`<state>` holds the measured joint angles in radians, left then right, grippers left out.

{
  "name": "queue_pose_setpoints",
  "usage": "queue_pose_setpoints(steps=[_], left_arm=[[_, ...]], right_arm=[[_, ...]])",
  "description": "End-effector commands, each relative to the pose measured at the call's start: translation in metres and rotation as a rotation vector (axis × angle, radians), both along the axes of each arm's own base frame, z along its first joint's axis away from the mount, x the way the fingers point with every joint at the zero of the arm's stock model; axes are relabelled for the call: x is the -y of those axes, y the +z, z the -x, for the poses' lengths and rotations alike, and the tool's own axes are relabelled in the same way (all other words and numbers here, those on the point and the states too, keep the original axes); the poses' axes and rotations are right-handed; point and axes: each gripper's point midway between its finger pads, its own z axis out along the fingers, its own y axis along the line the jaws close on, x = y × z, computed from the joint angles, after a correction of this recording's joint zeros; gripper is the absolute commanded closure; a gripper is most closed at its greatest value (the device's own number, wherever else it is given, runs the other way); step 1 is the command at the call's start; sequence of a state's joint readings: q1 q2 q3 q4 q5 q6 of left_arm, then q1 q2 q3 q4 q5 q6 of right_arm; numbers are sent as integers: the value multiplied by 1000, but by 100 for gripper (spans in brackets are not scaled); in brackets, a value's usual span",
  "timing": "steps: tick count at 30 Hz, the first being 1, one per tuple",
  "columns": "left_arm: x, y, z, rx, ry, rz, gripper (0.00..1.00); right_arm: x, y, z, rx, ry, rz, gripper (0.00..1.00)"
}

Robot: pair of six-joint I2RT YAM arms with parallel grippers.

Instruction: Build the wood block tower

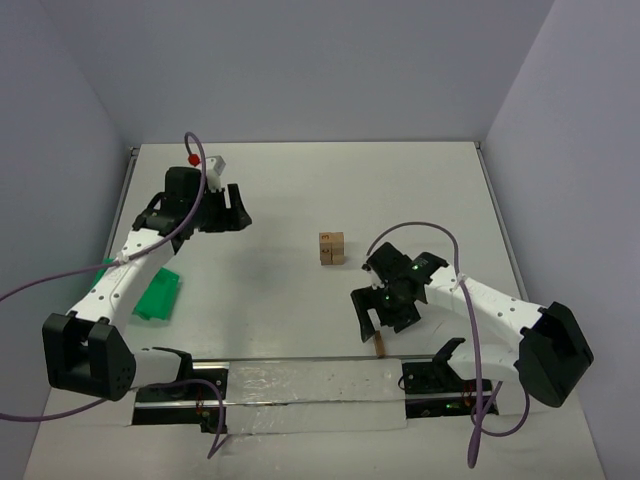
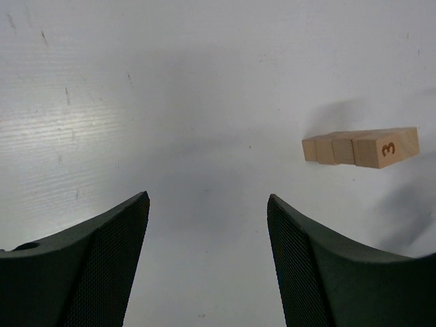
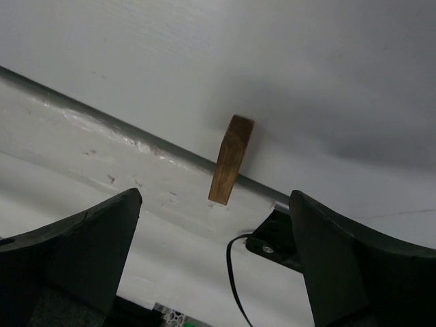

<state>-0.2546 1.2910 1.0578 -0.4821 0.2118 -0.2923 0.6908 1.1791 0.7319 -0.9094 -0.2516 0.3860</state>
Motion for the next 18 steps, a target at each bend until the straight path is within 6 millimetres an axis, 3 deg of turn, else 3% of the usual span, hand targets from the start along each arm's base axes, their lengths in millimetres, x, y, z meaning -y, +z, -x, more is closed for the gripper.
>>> queue_pose_setpoints(steps=[1,7,9,10,18], left_arm=[[-3,28,-17,65,21,6,23],[0,22,-25,36,36,25,23],[0,19,-27,26,38,31,24],[-1,17,-27,20,41,31,24],[-8,13,-31,6,50,29,24]], right_arm=[[-4,-2,9,-12,-11,-26,0],[9,-15,7,-29,-99,29,2],[13,-20,6,-43,-132,47,10],[14,-21,1,-29,-140,56,16],[17,-20,-29,47,-186,139,24]])
